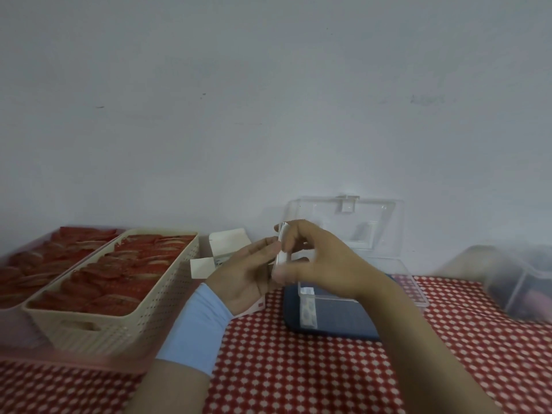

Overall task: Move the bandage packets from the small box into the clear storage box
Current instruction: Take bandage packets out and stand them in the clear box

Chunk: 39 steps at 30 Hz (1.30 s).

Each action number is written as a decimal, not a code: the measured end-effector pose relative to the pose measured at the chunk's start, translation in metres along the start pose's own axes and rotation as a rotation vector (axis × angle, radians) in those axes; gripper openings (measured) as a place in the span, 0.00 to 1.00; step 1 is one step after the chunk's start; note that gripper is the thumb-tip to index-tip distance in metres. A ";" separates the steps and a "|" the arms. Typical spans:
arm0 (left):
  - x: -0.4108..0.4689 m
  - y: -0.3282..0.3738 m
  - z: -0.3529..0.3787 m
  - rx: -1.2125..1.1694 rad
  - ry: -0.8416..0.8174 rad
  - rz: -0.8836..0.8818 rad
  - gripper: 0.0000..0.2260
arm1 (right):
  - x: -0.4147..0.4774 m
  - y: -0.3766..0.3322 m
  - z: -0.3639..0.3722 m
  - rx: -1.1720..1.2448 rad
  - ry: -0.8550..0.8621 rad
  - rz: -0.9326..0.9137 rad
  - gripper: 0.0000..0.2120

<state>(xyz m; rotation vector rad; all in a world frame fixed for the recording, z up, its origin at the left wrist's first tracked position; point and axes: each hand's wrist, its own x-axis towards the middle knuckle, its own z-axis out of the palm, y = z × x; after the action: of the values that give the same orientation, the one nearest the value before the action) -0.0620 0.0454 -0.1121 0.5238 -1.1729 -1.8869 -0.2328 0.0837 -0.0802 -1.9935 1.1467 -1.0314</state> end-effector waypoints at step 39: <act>-0.002 0.019 0.023 0.994 0.351 0.139 0.03 | 0.004 0.010 -0.016 0.371 0.244 0.324 0.03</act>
<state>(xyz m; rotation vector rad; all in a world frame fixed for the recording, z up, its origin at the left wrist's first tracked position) -0.0692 0.0549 -0.0851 1.2004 -1.7881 -0.9261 -0.2492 0.0737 -0.0789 -1.3713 1.2475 -1.2313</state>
